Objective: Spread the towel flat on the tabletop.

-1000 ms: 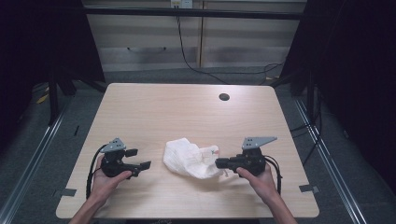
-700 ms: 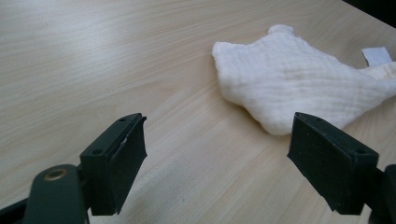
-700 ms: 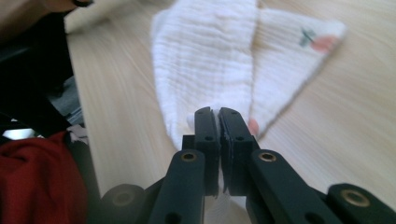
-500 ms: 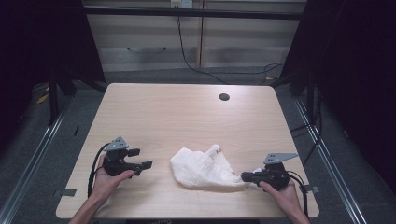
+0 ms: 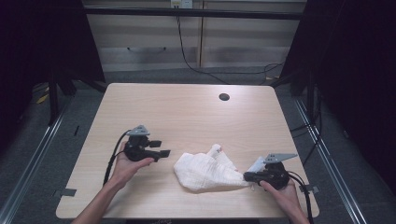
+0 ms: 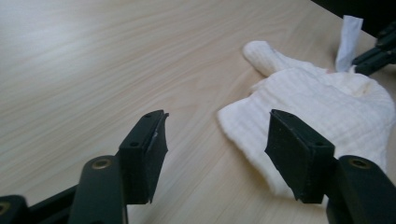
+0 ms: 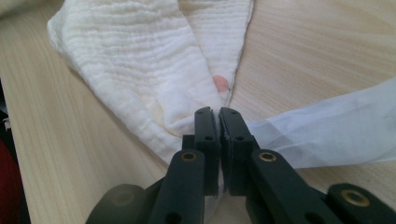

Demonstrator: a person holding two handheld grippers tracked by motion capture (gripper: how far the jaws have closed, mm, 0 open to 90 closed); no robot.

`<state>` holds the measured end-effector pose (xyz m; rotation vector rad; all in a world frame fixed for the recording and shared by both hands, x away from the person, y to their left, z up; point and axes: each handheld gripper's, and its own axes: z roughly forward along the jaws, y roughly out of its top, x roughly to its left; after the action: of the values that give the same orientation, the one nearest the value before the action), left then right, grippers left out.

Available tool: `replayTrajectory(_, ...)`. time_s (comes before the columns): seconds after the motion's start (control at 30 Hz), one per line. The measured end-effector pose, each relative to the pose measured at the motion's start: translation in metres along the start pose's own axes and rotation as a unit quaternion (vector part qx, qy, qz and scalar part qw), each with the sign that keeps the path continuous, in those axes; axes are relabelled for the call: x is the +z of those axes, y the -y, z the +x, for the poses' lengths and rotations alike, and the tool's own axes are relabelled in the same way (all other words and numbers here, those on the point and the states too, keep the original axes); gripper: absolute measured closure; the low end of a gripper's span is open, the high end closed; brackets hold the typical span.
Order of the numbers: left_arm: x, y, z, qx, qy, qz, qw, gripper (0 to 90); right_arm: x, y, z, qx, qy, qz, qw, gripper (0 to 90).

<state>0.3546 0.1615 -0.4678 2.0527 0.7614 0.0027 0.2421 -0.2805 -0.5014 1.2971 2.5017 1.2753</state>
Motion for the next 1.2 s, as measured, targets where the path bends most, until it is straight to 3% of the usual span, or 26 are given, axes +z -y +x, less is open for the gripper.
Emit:
replayTrajectory(0.07,0.015,-0.005,-0.001,0.007,0.006,0.012,0.9999,41.3,0.000,0.000,0.000,0.001,0.000,0.000,1.0000,86.5)
replayTrajectory(0.2,0.035,-0.009,0.003,-0.002,0.026,0.021,0.9995,45.3,0.000,0.001,0.000,-0.002,0.001,-0.001,1.0000,86.5)
replayTrajectory(0.37,0.049,-0.007,0.009,-0.013,0.036,0.025,0.9989,48.0,0.001,0.001,0.000,-0.002,0.001,-0.001,1.0000,86.5)
replayTrajectory(0.6,0.065,-0.004,0.008,-0.006,0.045,0.036,0.9983,54.7,0.001,0.002,0.000,0.005,-0.001,0.000,1.0000,86.5)
replayTrajectory(0.93,0.073,-0.002,-0.004,0.038,0.040,0.049,0.9973,58.7,0.001,0.002,-0.001,0.004,-0.003,-0.002,1.0000,86.4)
replayTrajectory(1.03,0.074,-0.001,-0.012,0.064,0.034,0.055,0.9959,65.6,0.001,0.002,-0.001,0.005,-0.004,-0.002,1.0000,86.4)
replayTrajectory(1.1,0.075,-0.001,-0.015,0.084,0.021,0.060,0.9945,75.0,0.001,0.002,-0.002,0.004,-0.003,-0.003,1.0000,86.4)
replayTrajectory(1.2,0.075,-0.001,-0.018,0.096,0.019,0.062,0.9933,83.1,0.001,0.002,-0.001,0.005,-0.002,-0.002,1.0000,86.4)
